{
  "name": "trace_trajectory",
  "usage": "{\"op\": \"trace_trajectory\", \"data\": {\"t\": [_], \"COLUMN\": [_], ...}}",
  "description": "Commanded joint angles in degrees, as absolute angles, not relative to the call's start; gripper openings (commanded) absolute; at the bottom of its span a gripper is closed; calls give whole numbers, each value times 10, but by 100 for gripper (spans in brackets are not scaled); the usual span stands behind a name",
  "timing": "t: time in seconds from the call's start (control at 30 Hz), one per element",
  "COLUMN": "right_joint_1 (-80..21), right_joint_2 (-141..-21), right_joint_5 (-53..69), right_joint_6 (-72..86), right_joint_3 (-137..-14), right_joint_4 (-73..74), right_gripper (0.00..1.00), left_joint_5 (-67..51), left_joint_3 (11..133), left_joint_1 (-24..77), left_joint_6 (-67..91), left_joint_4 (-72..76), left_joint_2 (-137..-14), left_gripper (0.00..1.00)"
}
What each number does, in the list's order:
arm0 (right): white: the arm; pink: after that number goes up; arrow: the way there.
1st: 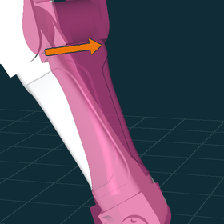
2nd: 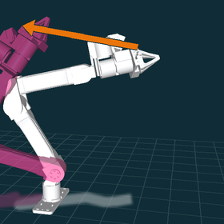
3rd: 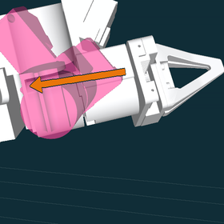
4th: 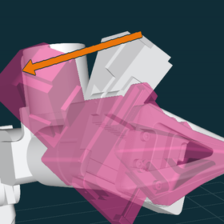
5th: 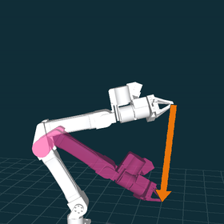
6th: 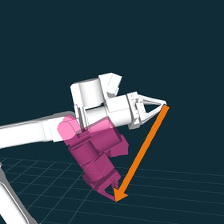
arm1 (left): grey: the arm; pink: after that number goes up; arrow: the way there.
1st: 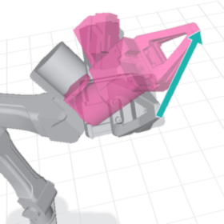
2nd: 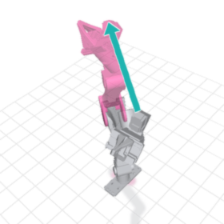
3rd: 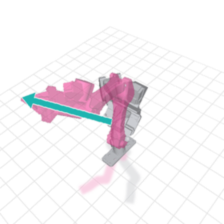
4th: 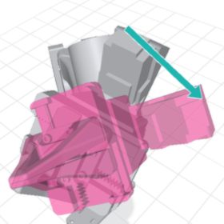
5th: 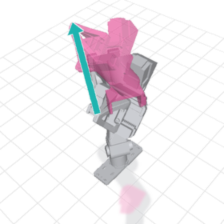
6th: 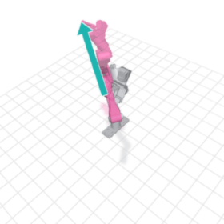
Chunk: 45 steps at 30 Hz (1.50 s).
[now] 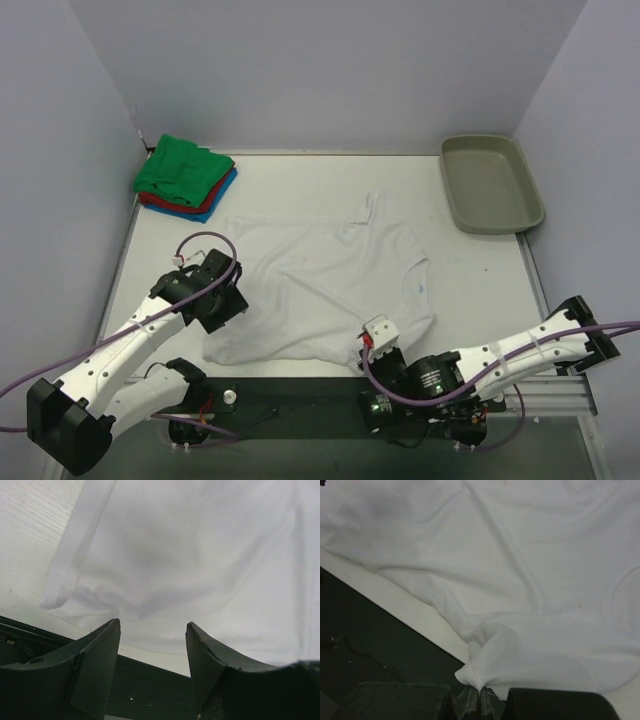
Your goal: Fold and stack the t-shirts
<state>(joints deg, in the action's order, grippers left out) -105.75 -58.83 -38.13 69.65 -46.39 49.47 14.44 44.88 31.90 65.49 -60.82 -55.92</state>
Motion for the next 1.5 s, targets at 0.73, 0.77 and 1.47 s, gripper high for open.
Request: {"op": "trace_trajectory", "data": {"t": [0.73,0.77,1.47], "right_joint_1": [-562,-522,-303], "right_joint_2": [-583,-590,-943], "right_joint_5": [-405,-366,-126], "right_joint_6": [331,324,268], "right_joint_3": [-496,-490,-597], "right_joint_4": [208,193,103], "right_gripper": [100,100,100], "left_joint_5": [14,14,24], "left_joint_3": [589,604,800], "left_joint_1": [225,219,159], "left_joint_6": [472,470,423], "left_joint_4": [-287,-290,-326], "left_joint_2": [-801,-831,-1084], "left_gripper": [80,80,79]}}
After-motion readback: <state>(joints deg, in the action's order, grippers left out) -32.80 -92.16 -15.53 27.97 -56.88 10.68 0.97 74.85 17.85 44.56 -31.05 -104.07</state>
